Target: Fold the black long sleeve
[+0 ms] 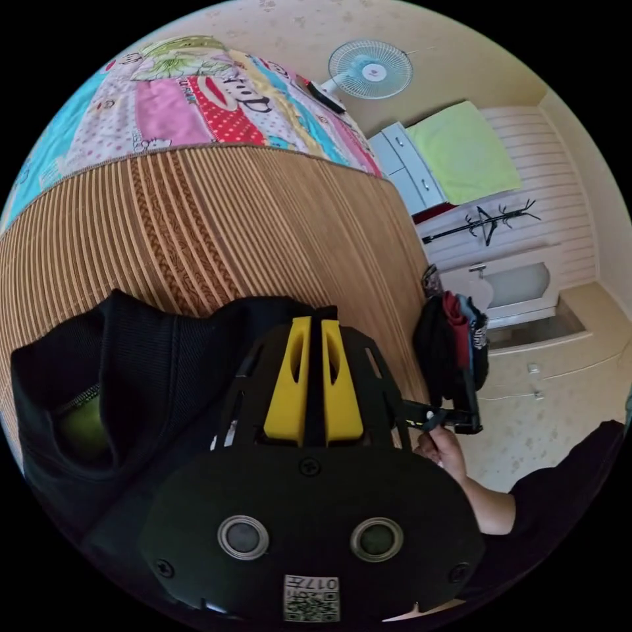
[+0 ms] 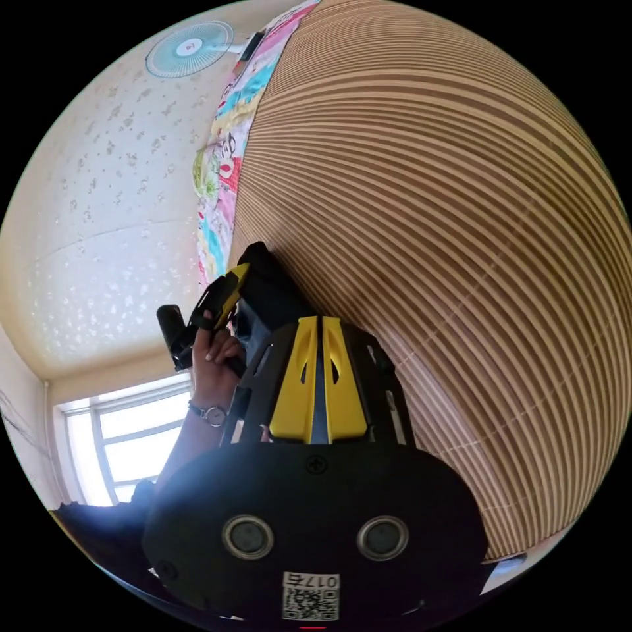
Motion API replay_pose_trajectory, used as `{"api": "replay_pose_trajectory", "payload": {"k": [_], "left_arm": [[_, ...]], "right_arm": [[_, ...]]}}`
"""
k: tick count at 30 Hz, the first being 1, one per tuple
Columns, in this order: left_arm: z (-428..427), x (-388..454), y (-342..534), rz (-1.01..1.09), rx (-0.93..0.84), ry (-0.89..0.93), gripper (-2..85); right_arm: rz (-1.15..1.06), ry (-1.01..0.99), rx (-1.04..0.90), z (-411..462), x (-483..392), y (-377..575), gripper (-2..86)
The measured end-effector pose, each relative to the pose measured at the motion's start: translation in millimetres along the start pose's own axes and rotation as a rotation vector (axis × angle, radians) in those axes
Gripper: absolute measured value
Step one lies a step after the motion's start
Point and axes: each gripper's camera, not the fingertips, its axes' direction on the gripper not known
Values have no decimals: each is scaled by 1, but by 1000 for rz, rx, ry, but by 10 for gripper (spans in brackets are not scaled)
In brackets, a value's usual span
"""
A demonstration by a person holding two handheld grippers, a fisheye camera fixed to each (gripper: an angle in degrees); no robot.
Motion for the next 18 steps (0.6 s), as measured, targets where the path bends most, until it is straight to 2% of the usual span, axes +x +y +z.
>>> {"api": "replay_pose_trajectory", "payload": {"k": [3,5,9,12,15,18], "left_arm": [[13,-11,-5,-69,16,62,47],[-7,-8,-6,-77,62,134,76],[-81,27,25,21,128,75,101],[-151,46,98,8,153,-45,101],[-207,45,202,-145,138,-129,101],[-236,42,320,-356,24,-182,98]], "right_arm": [[-50,31,-39,8,3,-9,14],[-70,35,-44,-1,4,-11,16],[-243,-9,-13,-61,10,1,39],[-306,97,-96,-97,24,22,59],[-344,214,-252,-117,42,52,74],[-343,214,-438,-125,63,85,82]]}}
